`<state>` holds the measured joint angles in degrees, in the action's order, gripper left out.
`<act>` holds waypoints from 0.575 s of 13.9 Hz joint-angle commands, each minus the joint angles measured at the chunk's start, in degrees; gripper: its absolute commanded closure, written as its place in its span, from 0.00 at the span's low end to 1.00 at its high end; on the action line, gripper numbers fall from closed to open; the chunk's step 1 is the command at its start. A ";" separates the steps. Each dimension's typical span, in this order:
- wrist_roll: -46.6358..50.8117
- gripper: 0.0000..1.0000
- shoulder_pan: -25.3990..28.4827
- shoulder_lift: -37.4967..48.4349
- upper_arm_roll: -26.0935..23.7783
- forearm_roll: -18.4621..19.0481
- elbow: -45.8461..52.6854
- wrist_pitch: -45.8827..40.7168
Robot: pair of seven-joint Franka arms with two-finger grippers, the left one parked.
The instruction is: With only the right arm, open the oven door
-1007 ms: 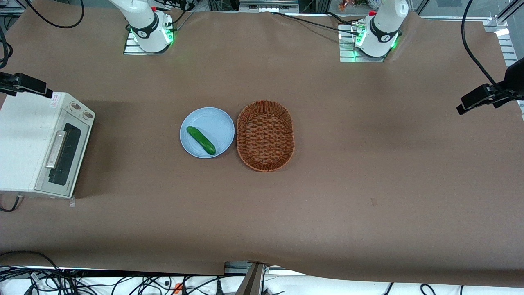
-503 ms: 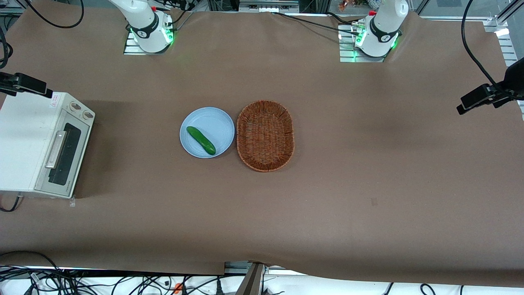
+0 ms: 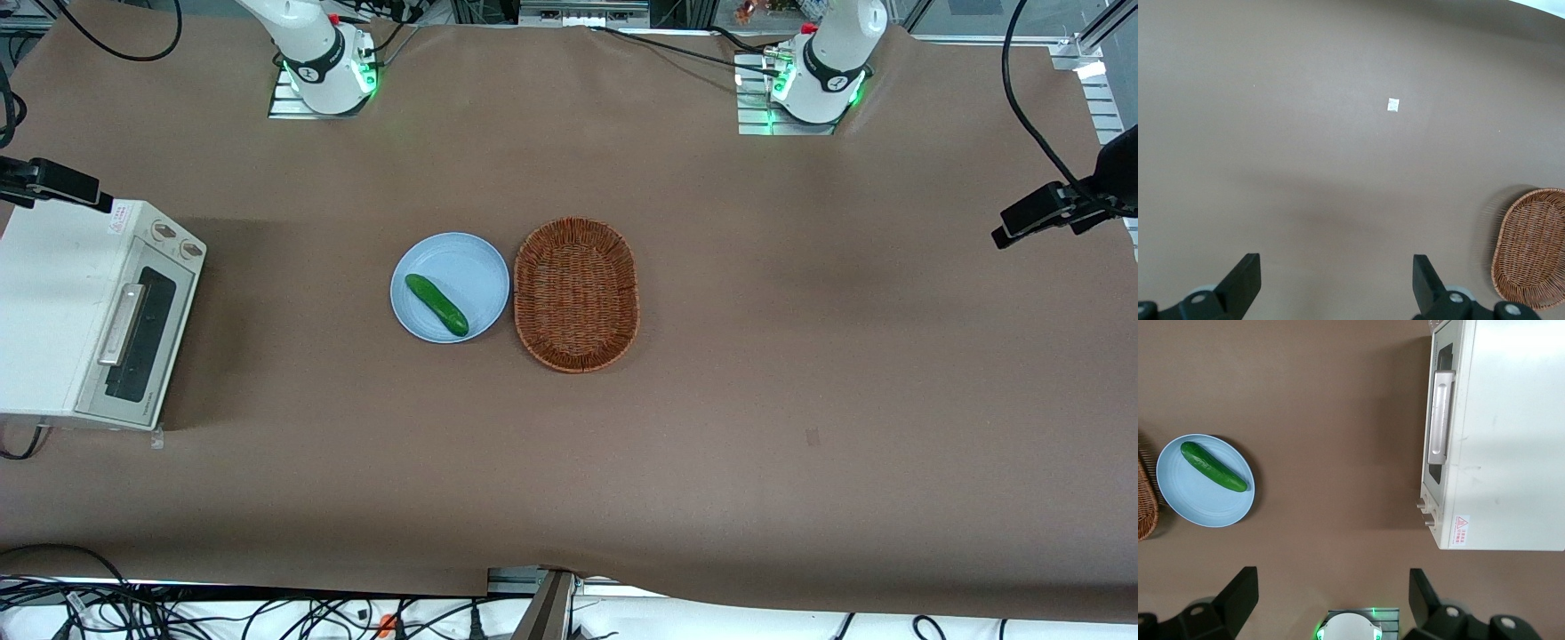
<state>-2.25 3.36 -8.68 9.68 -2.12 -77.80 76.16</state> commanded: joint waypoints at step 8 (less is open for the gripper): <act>-0.30 0.00 -0.73 0.33 -1.07 1.24 -0.86 -1.01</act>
<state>-2.25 3.35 -8.75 9.66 -1.70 -77.95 75.82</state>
